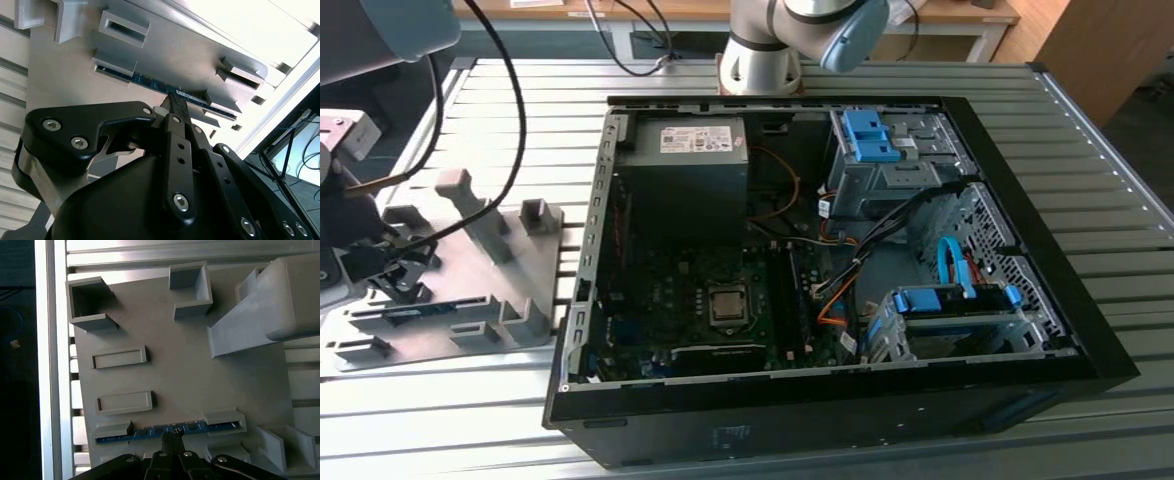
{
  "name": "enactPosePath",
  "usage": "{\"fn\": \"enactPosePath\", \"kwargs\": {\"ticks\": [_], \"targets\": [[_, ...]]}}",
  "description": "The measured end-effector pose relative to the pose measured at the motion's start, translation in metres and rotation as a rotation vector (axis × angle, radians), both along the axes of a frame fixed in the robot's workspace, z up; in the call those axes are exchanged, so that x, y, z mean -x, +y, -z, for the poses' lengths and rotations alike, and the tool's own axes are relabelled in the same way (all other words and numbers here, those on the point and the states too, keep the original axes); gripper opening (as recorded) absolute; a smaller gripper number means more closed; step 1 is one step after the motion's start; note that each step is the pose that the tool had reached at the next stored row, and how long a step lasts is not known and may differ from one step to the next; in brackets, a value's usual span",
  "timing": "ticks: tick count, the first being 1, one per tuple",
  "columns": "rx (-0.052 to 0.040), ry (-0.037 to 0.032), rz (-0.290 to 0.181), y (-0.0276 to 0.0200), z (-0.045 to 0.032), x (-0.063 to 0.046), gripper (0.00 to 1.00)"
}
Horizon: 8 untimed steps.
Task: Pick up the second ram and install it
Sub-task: 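Reach for the second ram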
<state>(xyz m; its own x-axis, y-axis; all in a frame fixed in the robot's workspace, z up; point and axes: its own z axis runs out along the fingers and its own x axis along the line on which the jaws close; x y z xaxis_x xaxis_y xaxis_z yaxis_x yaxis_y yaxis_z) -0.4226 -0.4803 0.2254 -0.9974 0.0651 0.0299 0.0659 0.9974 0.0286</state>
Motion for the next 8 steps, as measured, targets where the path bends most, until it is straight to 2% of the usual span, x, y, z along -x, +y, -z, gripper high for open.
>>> {"fn": "enactPosePath", "kwargs": {"ticks": [8], "targets": [[-0.0001,-0.0001,0.0,0.0,0.0005,0.0,0.1]]}}
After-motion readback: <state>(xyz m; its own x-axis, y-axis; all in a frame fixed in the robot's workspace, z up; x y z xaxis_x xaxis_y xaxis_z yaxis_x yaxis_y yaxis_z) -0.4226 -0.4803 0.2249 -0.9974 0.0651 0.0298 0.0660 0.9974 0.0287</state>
